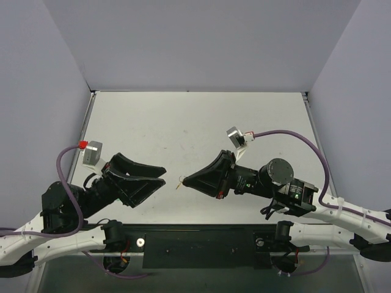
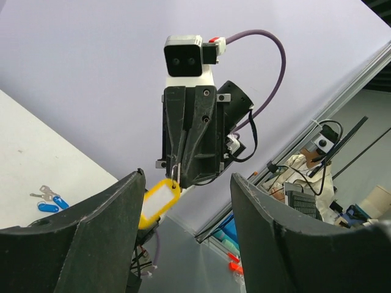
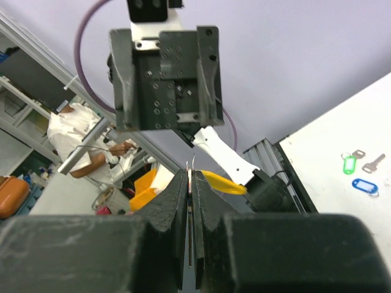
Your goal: Remove the keys from the keyring
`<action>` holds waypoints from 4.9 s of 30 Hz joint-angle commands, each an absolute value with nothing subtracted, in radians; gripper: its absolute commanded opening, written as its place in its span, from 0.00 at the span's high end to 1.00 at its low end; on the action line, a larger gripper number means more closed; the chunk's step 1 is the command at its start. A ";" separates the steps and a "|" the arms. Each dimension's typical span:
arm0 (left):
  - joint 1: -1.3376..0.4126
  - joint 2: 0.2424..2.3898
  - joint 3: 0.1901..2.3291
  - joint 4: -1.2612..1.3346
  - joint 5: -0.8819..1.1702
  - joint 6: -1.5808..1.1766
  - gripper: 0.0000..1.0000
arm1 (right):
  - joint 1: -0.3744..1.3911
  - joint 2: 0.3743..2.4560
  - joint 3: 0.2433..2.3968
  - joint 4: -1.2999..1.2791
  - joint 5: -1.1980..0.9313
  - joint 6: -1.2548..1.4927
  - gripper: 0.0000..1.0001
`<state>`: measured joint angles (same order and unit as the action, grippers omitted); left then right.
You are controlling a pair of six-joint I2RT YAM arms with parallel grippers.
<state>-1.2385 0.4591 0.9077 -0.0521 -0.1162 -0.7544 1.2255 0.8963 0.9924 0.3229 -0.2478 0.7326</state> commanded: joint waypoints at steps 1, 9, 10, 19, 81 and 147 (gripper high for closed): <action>-1.244 0.466 0.870 0.107 -0.123 -0.781 0.33 | 1.226 0.899 0.962 0.559 -0.224 0.799 1.00; -1.244 0.538 0.868 0.156 -0.106 -0.795 0.35 | 1.226 0.907 0.924 0.627 -0.216 0.825 1.00; -1.244 0.540 0.864 0.163 -0.113 -0.795 0.36 | 1.226 0.904 0.922 0.638 -0.216 0.827 1.00; -1.244 0.532 0.792 0.261 -0.141 -0.841 0.46 | 1.224 0.910 0.908 0.669 -0.215 0.838 1.00; -1.244 0.735 1.131 -0.383 0.135 -0.721 1.00 | 1.259 0.940 1.081 0.242 -0.353 0.733 1.00; -1.246 0.571 0.787 0.291 -0.160 -0.925 0.62 | 1.269 0.819 0.925 0.460 -0.169 0.723 1.00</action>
